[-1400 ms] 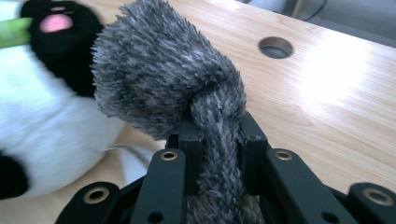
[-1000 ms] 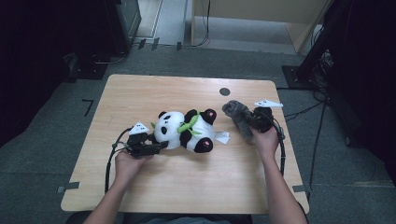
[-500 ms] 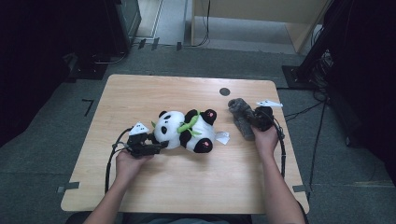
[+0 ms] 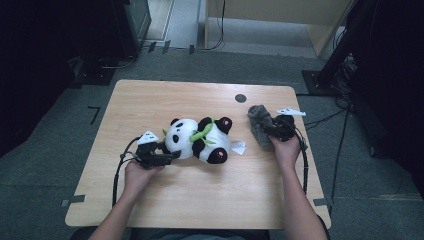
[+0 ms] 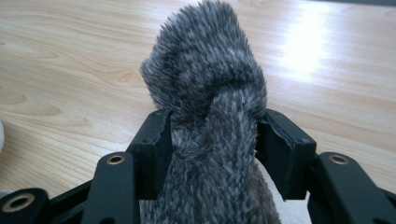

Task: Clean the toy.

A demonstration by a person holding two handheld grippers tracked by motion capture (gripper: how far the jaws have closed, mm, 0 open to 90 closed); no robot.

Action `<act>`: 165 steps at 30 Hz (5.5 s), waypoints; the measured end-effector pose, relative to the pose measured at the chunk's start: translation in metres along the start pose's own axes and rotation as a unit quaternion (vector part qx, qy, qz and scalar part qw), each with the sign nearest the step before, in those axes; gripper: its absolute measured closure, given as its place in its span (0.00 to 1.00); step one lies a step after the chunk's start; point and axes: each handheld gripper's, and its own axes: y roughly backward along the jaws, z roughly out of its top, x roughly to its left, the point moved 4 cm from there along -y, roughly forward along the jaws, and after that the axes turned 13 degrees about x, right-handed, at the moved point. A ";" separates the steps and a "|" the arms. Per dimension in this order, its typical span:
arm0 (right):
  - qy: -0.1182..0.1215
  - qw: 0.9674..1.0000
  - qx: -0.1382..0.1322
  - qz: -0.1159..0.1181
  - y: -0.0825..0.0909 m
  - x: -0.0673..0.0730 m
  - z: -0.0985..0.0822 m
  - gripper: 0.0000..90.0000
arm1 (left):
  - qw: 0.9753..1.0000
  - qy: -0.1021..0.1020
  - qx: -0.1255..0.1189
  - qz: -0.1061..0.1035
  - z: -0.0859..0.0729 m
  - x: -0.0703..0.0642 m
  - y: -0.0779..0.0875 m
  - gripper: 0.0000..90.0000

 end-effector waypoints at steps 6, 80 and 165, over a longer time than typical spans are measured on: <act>0.000 1.000 -0.023 0.006 0.011 0.003 0.002 0.44 | 1.000 0.000 0.000 -0.004 0.001 0.000 0.000 0.29; 0.226 0.969 -0.038 0.097 0.005 0.187 -0.029 0.08 | 0.999 0.033 -0.013 -0.032 0.019 0.004 0.002 0.23; 0.220 0.962 -0.083 0.137 0.053 0.186 -0.014 0.36 | 0.995 -0.031 -0.045 -0.083 0.039 -0.021 0.048 0.28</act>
